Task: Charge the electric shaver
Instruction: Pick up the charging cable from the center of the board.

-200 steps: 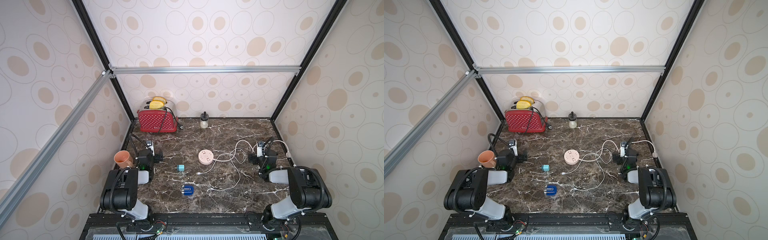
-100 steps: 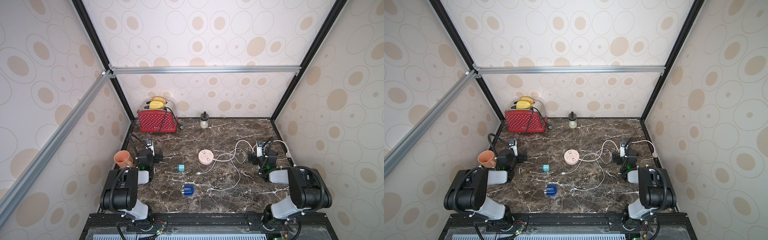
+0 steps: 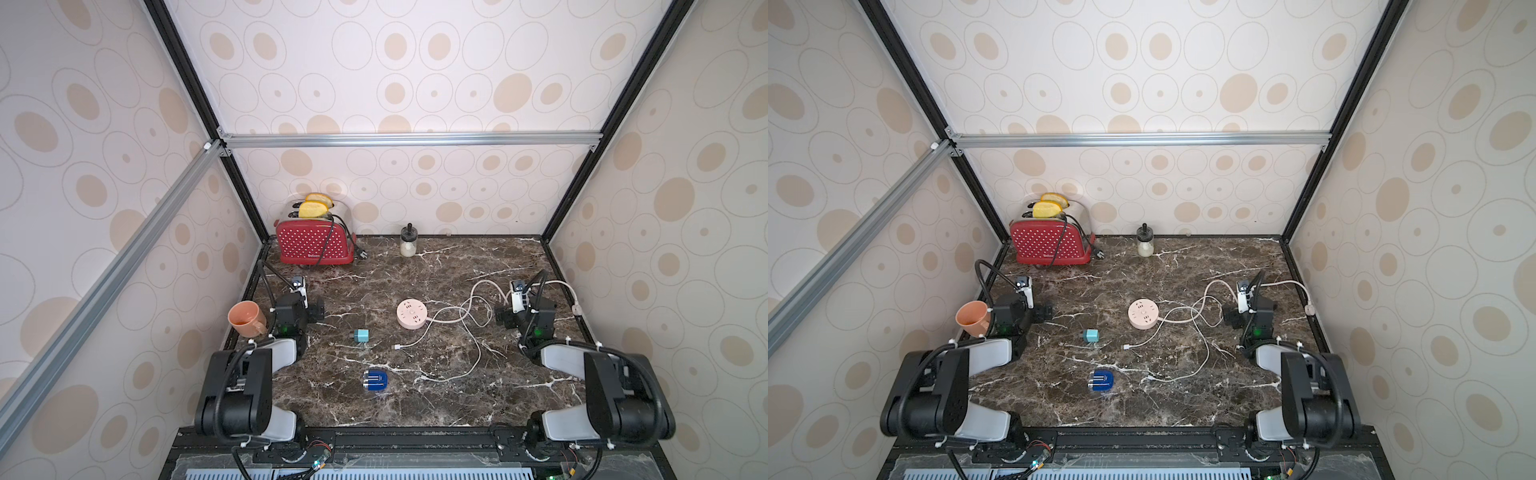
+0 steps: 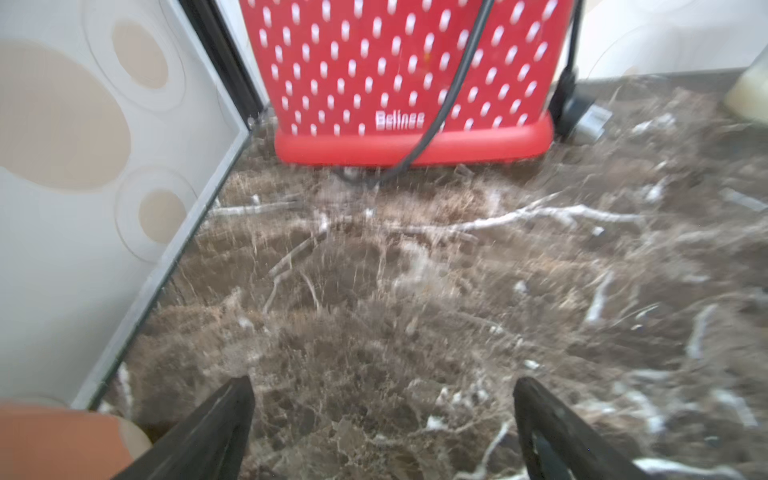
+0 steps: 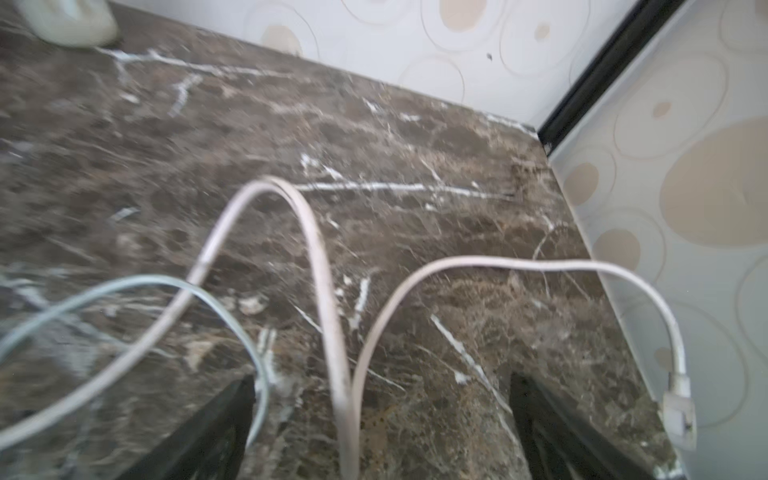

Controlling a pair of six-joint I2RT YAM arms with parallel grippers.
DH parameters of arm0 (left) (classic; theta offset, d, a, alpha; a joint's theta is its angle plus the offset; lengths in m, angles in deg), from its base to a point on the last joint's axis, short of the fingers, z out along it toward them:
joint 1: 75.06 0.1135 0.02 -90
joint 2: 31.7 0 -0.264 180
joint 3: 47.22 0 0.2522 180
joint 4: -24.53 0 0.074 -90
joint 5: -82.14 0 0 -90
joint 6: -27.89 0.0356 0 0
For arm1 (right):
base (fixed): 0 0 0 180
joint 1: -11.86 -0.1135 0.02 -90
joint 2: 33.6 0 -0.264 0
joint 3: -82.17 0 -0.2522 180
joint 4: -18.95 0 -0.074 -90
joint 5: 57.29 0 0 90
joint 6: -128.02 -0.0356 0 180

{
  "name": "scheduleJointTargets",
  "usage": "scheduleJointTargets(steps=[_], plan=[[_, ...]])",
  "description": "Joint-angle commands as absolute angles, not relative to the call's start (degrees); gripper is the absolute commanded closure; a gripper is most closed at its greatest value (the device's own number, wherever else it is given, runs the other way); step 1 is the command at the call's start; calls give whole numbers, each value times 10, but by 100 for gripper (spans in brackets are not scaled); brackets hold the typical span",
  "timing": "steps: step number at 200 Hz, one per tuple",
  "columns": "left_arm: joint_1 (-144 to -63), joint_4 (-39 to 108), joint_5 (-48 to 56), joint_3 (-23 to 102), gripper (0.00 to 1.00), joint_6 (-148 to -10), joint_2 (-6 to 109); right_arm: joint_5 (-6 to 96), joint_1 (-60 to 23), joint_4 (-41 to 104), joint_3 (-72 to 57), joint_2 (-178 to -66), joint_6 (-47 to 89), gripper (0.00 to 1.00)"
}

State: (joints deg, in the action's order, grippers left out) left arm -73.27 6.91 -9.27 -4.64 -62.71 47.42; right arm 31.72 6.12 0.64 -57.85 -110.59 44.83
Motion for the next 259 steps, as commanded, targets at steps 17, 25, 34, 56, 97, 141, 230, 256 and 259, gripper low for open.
scheduleJointTargets(steps=[17,25,34,56,97,141,230,256,259], plan=[[-743,258,-28,57,1,-637,341,439,-33,257,-459,-1009,567,1],[-748,293,-14,72,1,-639,324,462,-69,311,-431,-1010,598,2],[-752,326,2,85,1,-645,309,466,-109,362,-403,-1020,637,2],[-766,402,39,111,1,-668,290,460,-205,449,-360,-1059,722,5],[-776,524,83,143,1,-716,294,482,-311,466,-354,-1137,777,10],[-777,621,54,159,1,-719,280,505,-357,420,-339,-1226,782,14],[-776,703,39,183,1,-736,301,476,-384,466,-256,-1362,810,38],[-776,708,44,188,1,-739,308,456,-383,490,-230,-1394,810,46],[-776,708,44,189,1,-739,308,454,-383,496,-224,-1400,809,47]])
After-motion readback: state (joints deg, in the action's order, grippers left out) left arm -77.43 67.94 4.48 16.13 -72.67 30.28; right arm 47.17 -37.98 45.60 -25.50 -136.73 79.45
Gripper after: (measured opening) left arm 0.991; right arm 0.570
